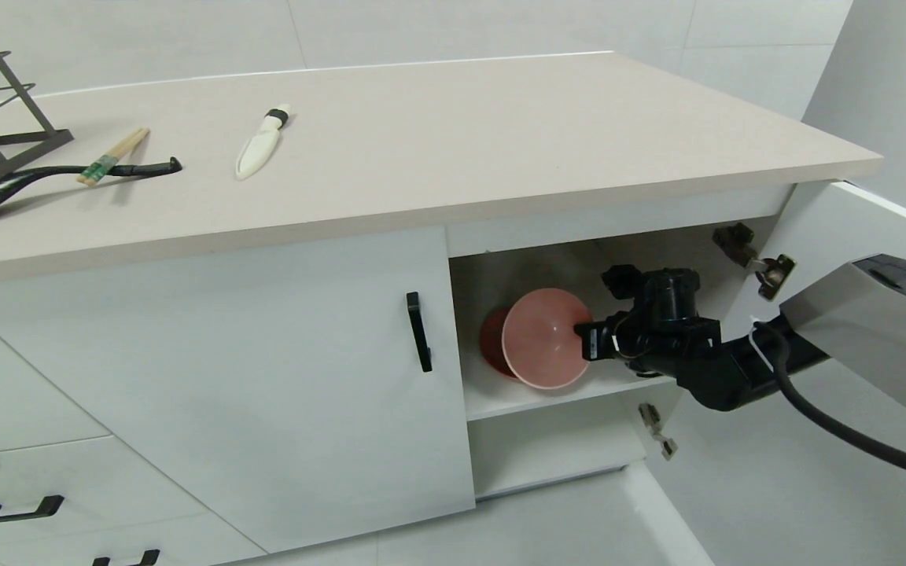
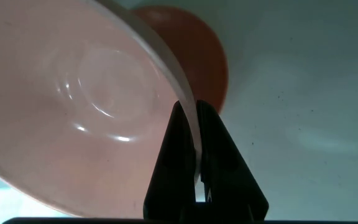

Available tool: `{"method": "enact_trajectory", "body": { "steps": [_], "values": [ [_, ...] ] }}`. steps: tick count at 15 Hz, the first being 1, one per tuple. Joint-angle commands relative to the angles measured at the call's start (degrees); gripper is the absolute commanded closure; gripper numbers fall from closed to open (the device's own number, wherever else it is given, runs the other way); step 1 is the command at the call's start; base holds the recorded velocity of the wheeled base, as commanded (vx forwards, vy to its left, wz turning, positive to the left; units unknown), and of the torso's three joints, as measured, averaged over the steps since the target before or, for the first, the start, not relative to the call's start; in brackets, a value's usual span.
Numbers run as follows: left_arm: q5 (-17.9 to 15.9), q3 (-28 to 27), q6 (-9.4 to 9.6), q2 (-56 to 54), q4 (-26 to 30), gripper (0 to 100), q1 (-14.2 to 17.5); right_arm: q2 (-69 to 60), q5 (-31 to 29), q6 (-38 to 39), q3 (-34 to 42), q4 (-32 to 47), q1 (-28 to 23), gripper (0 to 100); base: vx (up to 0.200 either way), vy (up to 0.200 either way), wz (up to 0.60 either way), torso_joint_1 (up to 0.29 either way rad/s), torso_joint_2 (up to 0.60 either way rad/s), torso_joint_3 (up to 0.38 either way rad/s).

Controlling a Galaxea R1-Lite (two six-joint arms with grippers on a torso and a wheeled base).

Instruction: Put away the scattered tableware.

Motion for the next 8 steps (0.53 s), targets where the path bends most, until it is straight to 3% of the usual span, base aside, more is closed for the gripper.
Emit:
{"method": "enact_trajectory", "body": {
  "steps": [1,8],
  "values": [
    [0.04,0.01,-0.07,0.11,-0.02,0,0.02,2.21,0.01,-0.16,-2.58,0.22,-0.01,100,0.0,0.0,0.0,0.0,0.0,0.0],
    [0.04,0.01,-0.07,0.11,-0.02,0,0.02,3.26,0.01,-1.04,-4.51,0.22,-0.36,100,0.0,0.0,0.0,0.0,0.0,0.0]
  ]
}}
